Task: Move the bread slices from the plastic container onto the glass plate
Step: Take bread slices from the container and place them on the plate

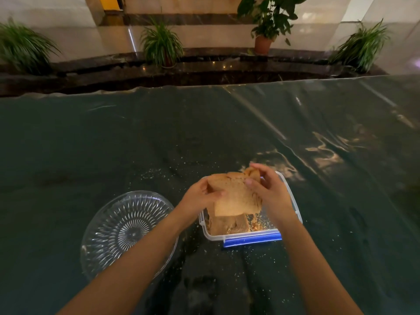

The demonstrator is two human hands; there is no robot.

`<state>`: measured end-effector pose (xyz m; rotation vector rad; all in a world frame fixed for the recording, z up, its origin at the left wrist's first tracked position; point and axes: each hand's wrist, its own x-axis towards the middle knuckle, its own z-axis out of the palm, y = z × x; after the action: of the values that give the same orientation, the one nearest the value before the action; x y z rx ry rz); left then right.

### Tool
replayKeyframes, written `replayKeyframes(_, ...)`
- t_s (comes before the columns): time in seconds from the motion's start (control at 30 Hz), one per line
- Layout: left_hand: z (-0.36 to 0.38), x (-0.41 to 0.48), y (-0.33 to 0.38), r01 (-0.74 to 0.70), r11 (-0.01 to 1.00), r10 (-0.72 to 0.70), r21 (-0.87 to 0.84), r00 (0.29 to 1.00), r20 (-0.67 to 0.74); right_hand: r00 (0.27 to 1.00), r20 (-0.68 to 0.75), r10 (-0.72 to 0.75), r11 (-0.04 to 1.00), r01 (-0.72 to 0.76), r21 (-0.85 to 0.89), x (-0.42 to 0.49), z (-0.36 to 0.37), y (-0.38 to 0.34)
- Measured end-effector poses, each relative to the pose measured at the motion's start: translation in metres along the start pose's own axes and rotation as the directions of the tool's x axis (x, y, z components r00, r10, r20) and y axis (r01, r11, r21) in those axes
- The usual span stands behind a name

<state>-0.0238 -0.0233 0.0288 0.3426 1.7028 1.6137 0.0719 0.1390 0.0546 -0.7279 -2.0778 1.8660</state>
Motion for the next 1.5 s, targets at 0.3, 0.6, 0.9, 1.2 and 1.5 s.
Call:
replayKeyframes(0.3,-0.044,-0.050,0.003,-0.106,0.976,0.059,-0.192,0.970,-0.234,0.978,0.150,0.142,0.988,-0.150,0.043,-0.011,0.075,-0.030)
replayKeyframes(0.6,-0.138,-0.100,-0.033,0.084,0.962,-0.190,-0.259,0.888,-0.419,0.883,0.290,0.368,0.930,-0.357,-0.093,-0.030,0.191,-0.002)
replayKeyframes(0.9,-0.176,-0.101,-0.073,0.282,0.933,-0.359,-0.224,0.783,-0.508,0.878,0.195,0.438,0.893,-0.399,-0.208,-0.027,0.265,0.051)
replayKeyframes(1.2,-0.176,-0.091,-0.085,0.425,0.865,-0.164,0.268,0.744,-0.648,0.930,0.173,0.325,0.793,-0.168,-0.586,-0.017,0.286,0.066)
replayKeyframes(1.5,-0.173,-0.096,-0.087,0.391,0.871,-0.121,0.297,0.758,-0.641,0.927,0.223,0.303,0.786,-0.111,-0.608,-0.018,0.281,0.068)
